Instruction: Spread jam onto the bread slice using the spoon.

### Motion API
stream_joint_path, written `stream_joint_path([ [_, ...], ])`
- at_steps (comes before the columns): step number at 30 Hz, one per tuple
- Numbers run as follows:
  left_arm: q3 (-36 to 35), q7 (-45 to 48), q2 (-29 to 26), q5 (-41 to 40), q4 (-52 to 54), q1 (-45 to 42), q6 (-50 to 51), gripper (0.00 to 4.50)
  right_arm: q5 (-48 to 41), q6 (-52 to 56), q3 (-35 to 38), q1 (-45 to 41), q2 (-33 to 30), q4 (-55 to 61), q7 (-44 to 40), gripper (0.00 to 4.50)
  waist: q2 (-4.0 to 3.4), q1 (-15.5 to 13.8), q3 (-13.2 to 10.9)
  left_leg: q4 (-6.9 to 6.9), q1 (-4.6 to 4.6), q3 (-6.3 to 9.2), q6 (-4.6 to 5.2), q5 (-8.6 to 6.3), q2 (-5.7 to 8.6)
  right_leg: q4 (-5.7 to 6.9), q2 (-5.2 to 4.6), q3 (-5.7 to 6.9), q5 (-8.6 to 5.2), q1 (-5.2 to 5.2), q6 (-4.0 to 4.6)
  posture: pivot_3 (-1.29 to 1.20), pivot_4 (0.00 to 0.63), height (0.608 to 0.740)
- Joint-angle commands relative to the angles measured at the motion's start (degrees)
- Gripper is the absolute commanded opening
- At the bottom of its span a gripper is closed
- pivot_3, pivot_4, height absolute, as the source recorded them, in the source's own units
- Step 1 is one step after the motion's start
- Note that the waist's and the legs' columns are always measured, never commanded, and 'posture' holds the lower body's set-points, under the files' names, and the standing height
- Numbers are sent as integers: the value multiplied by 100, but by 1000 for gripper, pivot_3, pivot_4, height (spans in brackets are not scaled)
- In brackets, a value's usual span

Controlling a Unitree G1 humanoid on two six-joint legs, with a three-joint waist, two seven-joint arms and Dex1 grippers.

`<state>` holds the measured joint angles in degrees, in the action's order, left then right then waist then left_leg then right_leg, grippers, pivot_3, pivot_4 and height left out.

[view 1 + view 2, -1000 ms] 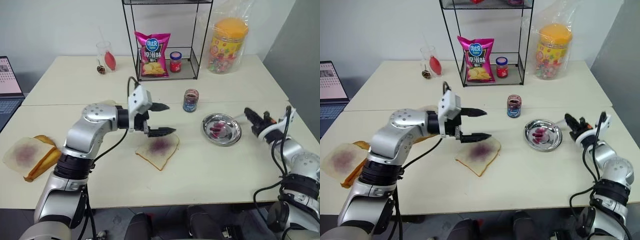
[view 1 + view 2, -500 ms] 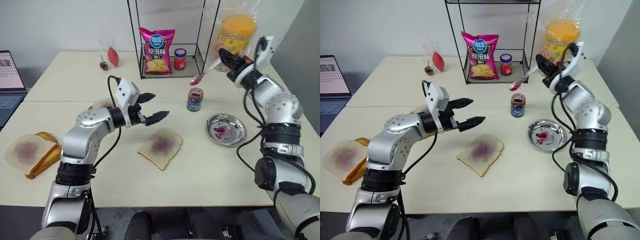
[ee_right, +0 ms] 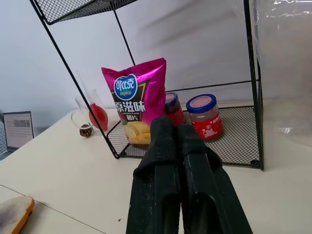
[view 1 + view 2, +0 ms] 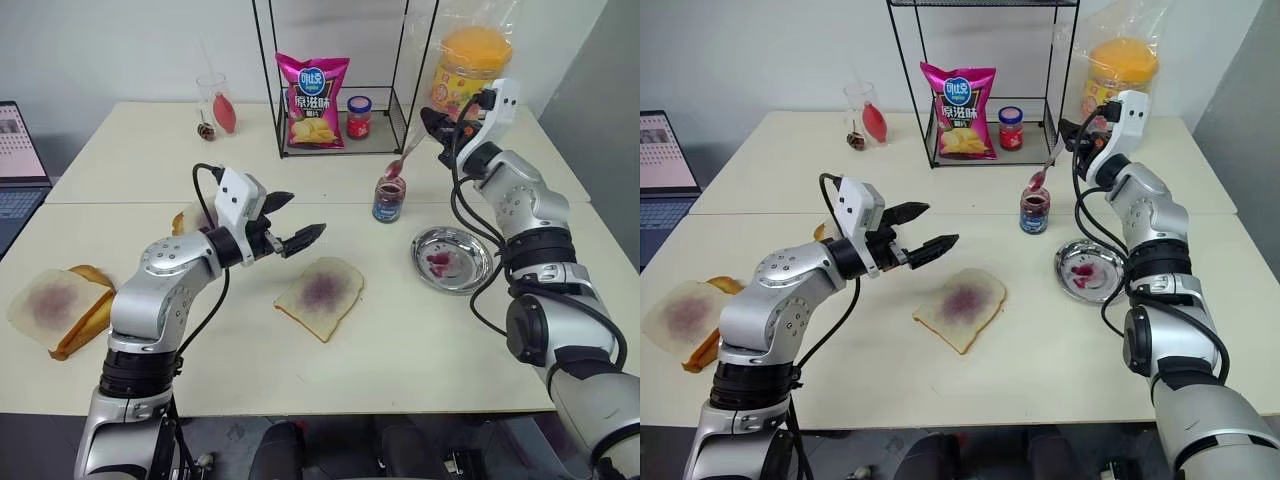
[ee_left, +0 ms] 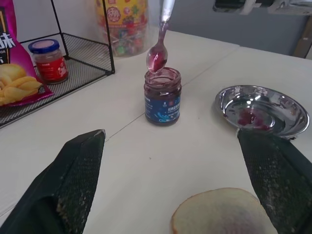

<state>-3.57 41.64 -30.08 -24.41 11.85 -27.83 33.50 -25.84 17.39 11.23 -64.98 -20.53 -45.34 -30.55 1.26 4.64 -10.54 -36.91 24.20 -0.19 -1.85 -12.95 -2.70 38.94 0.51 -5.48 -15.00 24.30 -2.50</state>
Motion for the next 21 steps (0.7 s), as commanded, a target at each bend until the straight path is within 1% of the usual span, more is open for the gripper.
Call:
stream_joint_path([
  [1, -107, -41, -72, -60, 159, -123, -38, 4500, 141, -143, 18, -127, -102, 330, -150, 45, 0, -1, 0, 0, 0, 0, 0, 0, 0, 0, 0, -1, 0, 0, 0, 0, 150, 740],
  [4, -71, -31, -61, -32, 104, -176, -71, 4500, 364, -369, -121, -76, -97, 318, -222, 45, 0, 0, 0, -1, 0, 0, 0, 0, 0, 0, 0, 0, 0, 0, 0, 0, 150, 740],
  [12, -51, 4, -62, -31, 123, -156, -94, 4500, 1261, -1368, -662, 77, 41, -70, -356, 45, 0, 9, 0, 0, -1, -1, -1, 0, 0, 0, 0, -1, 0, 0, 0, 0, 150, 740],
  [17, -51, 6, -66, 1, 63, -177, -128, 4500, 1496, -1527, -771, 76, 78, -266, -397, 45, 0, 7, 0, -2, -3, -1, -1, 1, 1, 3, -1, -1, 0, -1, 1, 0, 150, 740],
  [21, -48, 2, -58, -6, 100, -140, -126, 4500, 1476, -1322, -708, 68, 166, -317, -386, 45, 0, 8, 0, -4, -3, 0, -2, 1, 0, 3, -1, -1, 1, -2, 1, 0, 150, 740],
])
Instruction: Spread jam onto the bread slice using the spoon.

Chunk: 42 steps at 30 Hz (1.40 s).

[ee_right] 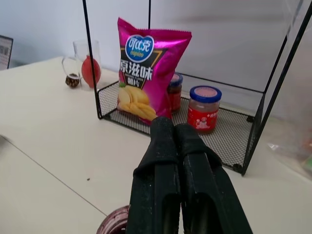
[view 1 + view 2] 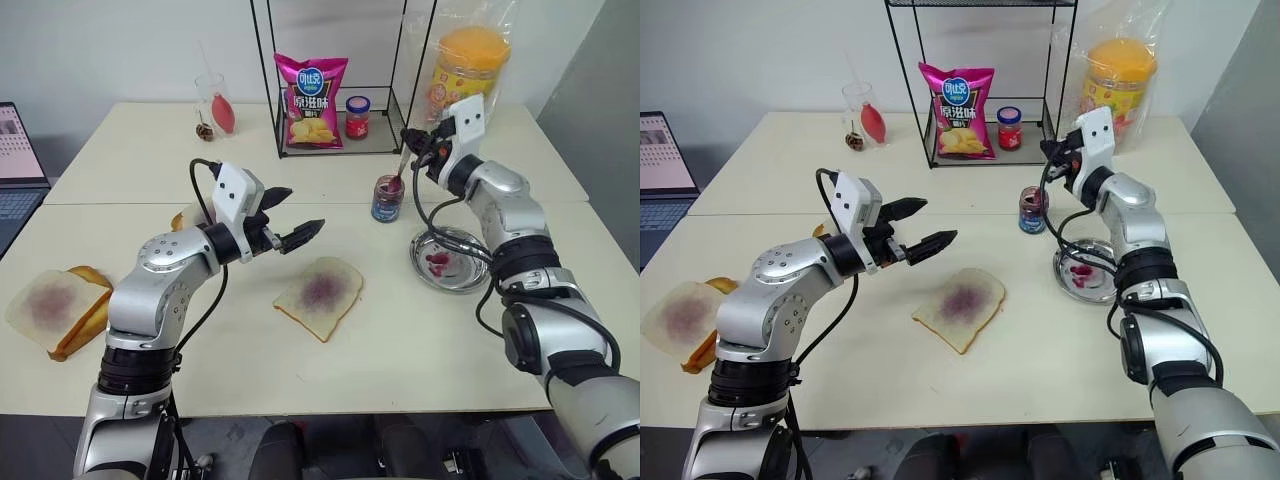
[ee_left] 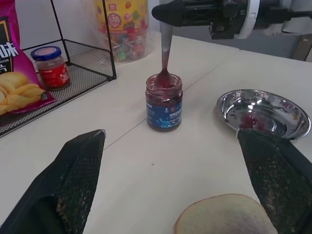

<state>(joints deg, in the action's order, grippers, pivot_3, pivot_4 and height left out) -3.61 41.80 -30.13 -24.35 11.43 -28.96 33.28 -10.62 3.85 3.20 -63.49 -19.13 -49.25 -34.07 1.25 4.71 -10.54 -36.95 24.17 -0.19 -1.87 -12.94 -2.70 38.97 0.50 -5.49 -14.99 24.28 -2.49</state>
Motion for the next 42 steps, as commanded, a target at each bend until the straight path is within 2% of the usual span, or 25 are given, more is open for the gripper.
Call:
stream_joint_path([
  [1, -38, -15, -51, -4, 128, -34, -111, 4500, -45, 70, 109, -90, 28, 55, -43, 45, 0, 1, 0, 0, -1, 0, 0, 0, 0, 0, 0, 0, 0, 0, 0, 0, 150, 740],
  [11, 3, 6, -37, 77, 46, -31, -226, 4500, -1133, 1810, 1356, -543, 224, -211, 806, 45, 0, 2, 0, 0, -4, 0, 0, 0, 0, 2, 0, 0, 0, -4, 1, 0, 150, 740],
  [28, 83, 85, -48, 104, -110, -92, -371, 4500, -1460, 2338, 1886, -718, 229, -211, 1313, 45, 0, 5, 0, 1, -4, -2, 0, 0, 1, 1, 1, -2, 0, -4, 0, 0, 150, 740],
  [42, 95, 126, -50, 163, -209, -138, -432, 4500, -2164, 3002, 2738, -866, 168, -542, 2126, 45, 0, 5, 0, 1, -4, -3, 0, 0, 1, 1, 1, -1, 0, -4, 0, 0, 150, 740],
])
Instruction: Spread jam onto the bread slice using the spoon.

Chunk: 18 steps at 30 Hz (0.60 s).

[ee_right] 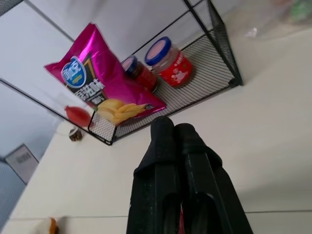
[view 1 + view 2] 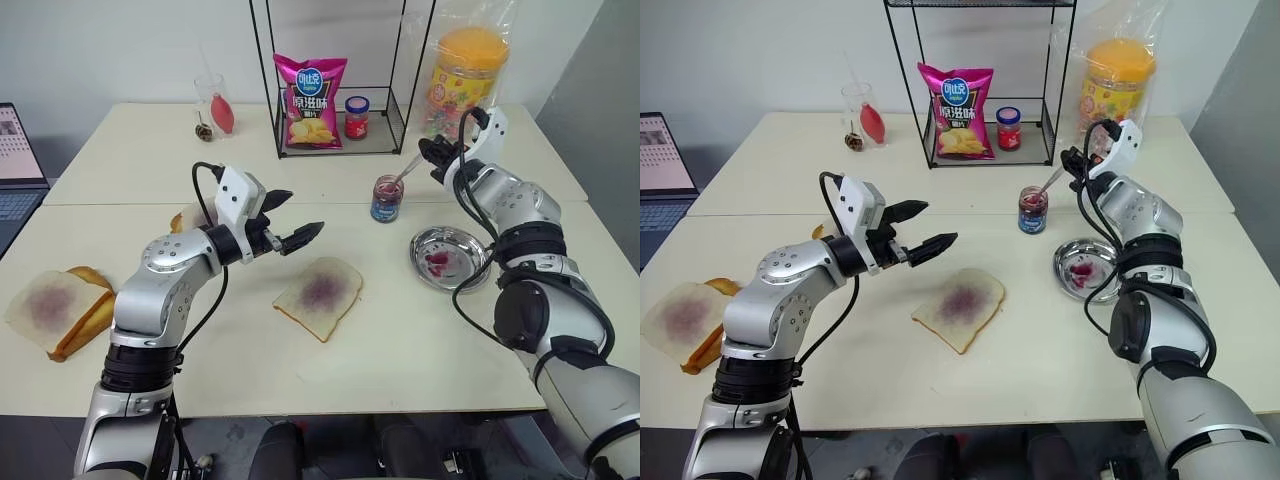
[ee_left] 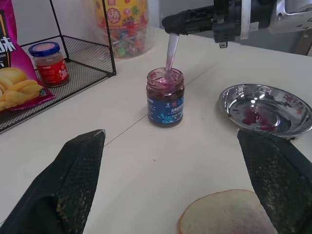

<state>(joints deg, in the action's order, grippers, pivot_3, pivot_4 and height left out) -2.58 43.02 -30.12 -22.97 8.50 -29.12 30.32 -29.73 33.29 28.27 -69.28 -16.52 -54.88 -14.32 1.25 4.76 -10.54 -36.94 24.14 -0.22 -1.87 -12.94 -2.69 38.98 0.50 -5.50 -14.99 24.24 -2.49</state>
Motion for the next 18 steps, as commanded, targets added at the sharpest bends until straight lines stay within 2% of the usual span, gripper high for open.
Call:
stream_joint_path([
  [1, -11, 10, -51, 27, 91, -114, -135, 4500, -285, 67, 274, -294, -99, 6, 199, 45, 0, 0, 0, 0, 0, 0, 0, 0, 0, 0, 0, 0, 0, 0, 0, 0, 150, 740],
  [18, 4, 156, -61, 41, -37, -203, -184, 4500, -576, 72, 692, -421, -257, -16, 577, 45, 0, 3, 0, 0, 0, -1, 0, 0, 0, -1, 1, 0, 0, 0, 0, 0, 150, 740],
])
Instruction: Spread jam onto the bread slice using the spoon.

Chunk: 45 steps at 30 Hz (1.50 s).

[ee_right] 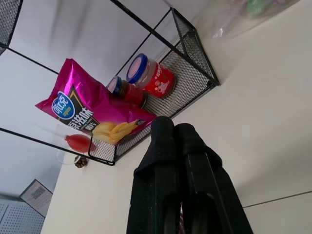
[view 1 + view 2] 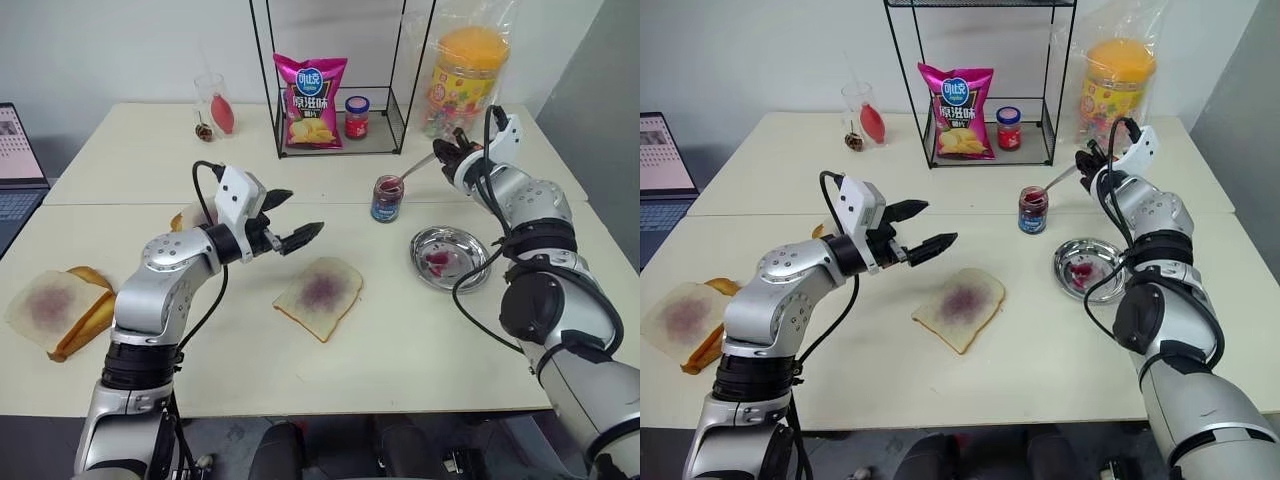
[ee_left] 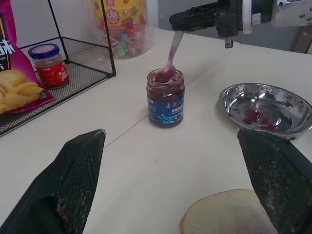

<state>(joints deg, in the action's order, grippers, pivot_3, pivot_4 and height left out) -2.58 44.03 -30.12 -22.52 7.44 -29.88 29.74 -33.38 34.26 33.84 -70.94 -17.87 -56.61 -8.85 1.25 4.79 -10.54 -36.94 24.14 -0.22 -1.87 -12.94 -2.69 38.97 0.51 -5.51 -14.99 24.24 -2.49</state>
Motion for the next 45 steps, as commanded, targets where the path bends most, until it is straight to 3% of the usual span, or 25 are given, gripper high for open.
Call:
stream_joint_path([
  [1, 1, 71, -60, -2, 54, -137, -131, 4500, -225, -13, 146, -245, -132, 190, 35, 45, 0, 0, 0, 0, 0, 0, 0, 0, 0, 0, 0, 0, 0, 0, 0, 0, 150, 740],
  [7, -193, 248, -12, -288, -30, -312, -111, 4500, -756, 365, 468, -67, -101, 786, 189, 45, 0, -5, 0, 0, 2, 0, 0, 0, 0, -1, 0, 1, 0, 0, 0, 0, 150, 740],
  [13, -258, 560, -294, -625, 322, -62, 161, 4500, -1599, 1467, 375, 425, 488, 2720, 535, 45, 0, 11, 0, 3, 2, 4, 0, 0, -4, -1, 3, 3, 0, 1, 0, 0, 150, 740],
  [17, -305, 655, -538, -903, 903, 438, 507, 4500, -1985, 2218, -266, 1194, 990, 4464, 639, 45, -2, 15, 1, 6, -2, 11, 1, -1, -11, 2, 12, 2, 0, 1, 0, 0, 150, 740],
  [21, -470, 628, -750, -1197, 1418, 915, 825, 4500, -2222, 2495, -635, 1735, 1380, 5431, 842, 45, -2, 11, 1, 5, 2, 10, 1, -1, -11, 3, 10, 2, 0, 5, 0, 0, 150, 740],
  [27, -1557, 318, -1176, -1982, 2724, 2633, 1603, 4500, -2106, 2508, -1665, 2881, 1931, 6827, 902, 45, 2, 27, 3, 5, -8, 10, 1, -1, -13, 0, 8, 3, -2, -2, 1, 0, 150, 740],
  [31, -1988, 96, -1198, -2295, 3260, 3450, 1816, 4500, -1585, 2245, -2603, 3422, 1516, 7430, 317, 45, 1, -4, 2, 0, -7, 14, 1, -1, -13, 1, 8, 9, -5, -2, 2, 0, 150, 740],
  [37, -2088, -154, -1210, -2568, 3562, 3861, 1889, 4500, -499, 1106, -3938, 3851, 755, 7826, -903, 45, 12, -3, 9, -6, -27, 5, 0, 0, -6, -2, 0, 0, -23, -17, -18, 0, 150, 740],
  [45, -1931, -75, -1465, -2451, 3401, 3844, 1698, 4500, 490, -108, -4698, 4056, 276, 7710, -1879, 45, 13, -2, 9, -1, -27, 7, 0, 0, -12, 0, 11, -1, -24, -11, -13, 0, 150, 740],
])
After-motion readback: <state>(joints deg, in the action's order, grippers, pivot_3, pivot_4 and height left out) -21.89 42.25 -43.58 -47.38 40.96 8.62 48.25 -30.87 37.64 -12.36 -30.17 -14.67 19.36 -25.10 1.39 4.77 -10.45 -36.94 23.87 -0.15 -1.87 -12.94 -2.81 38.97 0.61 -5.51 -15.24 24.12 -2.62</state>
